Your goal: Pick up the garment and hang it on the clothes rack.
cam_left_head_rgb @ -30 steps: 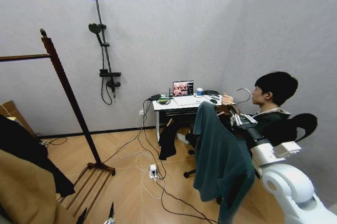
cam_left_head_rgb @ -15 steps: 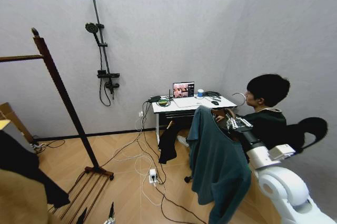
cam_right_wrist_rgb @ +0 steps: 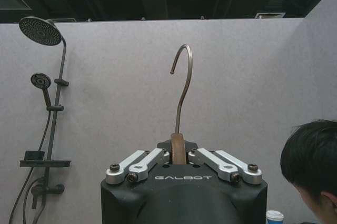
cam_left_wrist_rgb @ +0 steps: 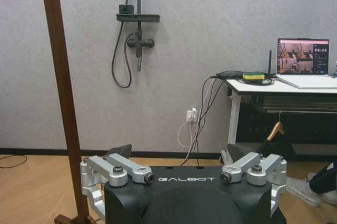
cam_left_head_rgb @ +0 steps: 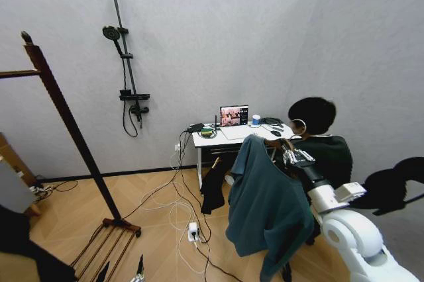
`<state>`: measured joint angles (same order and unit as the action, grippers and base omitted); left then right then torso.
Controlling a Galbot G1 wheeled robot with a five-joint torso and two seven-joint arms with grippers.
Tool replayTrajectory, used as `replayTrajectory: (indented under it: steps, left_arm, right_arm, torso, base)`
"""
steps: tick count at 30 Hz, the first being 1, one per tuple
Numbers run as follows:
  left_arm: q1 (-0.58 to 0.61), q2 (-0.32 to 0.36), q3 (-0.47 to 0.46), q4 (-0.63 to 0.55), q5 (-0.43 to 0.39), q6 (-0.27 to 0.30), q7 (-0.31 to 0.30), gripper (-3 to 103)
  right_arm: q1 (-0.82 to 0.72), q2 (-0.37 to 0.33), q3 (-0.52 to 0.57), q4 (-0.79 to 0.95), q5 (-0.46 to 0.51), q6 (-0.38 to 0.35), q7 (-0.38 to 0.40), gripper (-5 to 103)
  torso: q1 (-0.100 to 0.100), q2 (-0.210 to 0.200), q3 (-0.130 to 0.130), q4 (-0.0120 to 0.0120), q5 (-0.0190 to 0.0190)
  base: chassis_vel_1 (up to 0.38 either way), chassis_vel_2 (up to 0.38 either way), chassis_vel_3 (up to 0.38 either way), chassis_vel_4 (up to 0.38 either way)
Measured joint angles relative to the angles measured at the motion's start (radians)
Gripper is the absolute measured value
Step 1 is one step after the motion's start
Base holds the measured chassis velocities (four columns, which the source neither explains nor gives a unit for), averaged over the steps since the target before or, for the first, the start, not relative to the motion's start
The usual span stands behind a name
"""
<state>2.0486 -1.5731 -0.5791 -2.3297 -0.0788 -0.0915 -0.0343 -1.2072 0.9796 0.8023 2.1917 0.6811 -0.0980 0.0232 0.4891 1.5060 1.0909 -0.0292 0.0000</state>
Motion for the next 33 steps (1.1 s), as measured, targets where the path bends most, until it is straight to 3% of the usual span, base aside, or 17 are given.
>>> replayTrajectory:
  steps: [12,14,33]
  left_arm:
    - [0.000,0.000,0.000,0.000,0.000,0.000,0.000,100]
    - [0.000,0.000,0.000,0.000,0.000,0.000,0.000,100]
    - [0.000,0.000,0.000,0.000,0.000,0.000,0.000,100]
  right_arm:
    - [-0.002,-0.008,-0.010,-0.025,0.001,0.035,-0.055,9]
    - [0.010,-0.012,-0.017,-0.042,0.002,0.041,-0.063,9]
    - [0.061,-0.018,-0.051,-0.055,0.034,0.045,-0.073,9]
  torso:
    - [0.001,-0.001,0.000,0.0004,0.0002]
    - [0.001,-0.001,0.000,-0.0005,-0.0001]
    - [0.000,0.000,0.000,0.0001,0.0000]
  base:
    - [-0.160,0.178,0.164,-0.146]
    - [-0.005,0.050,-0.017,-0.005]
    - [0.078,0.046,0.048,0.068]
